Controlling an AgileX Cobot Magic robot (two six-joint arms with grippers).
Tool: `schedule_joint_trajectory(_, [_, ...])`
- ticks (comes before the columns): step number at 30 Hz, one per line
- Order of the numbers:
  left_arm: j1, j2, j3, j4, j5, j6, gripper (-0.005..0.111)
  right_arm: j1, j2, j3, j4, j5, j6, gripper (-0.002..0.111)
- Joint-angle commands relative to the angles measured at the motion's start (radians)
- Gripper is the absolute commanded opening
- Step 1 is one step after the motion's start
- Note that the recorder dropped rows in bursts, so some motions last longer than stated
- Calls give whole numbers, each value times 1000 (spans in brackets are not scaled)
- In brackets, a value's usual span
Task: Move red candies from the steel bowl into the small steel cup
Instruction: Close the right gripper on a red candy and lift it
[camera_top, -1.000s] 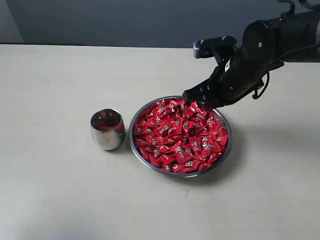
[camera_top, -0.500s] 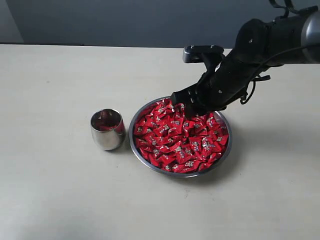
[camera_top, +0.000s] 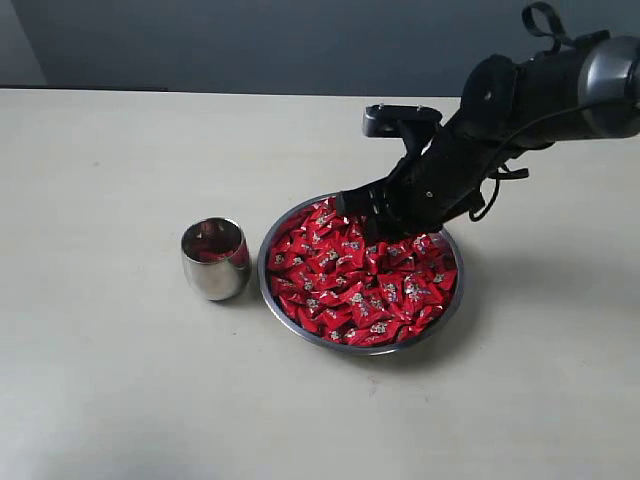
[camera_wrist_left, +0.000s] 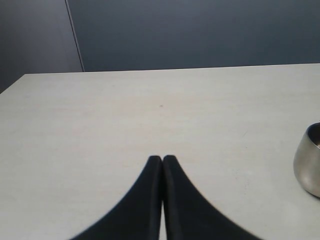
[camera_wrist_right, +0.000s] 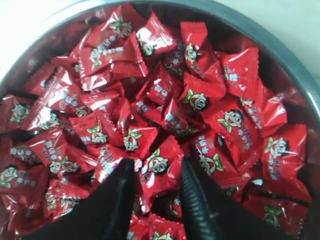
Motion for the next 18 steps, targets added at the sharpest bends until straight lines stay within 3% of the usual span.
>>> schedule_joint_trajectory(1, [-2,-4,4,1,-2,-3,0,-6,6,-5,11,-16,-6,31])
schedule_joint_trajectory(12, [-2,-4,4,1,-2,-3,0,-6,7,-5,-31,-25,-4,31])
schedule_joint_trajectory(18, [-2,-4,4,1,-2,-3,0,-6,7,-5,-148,-26,82,31])
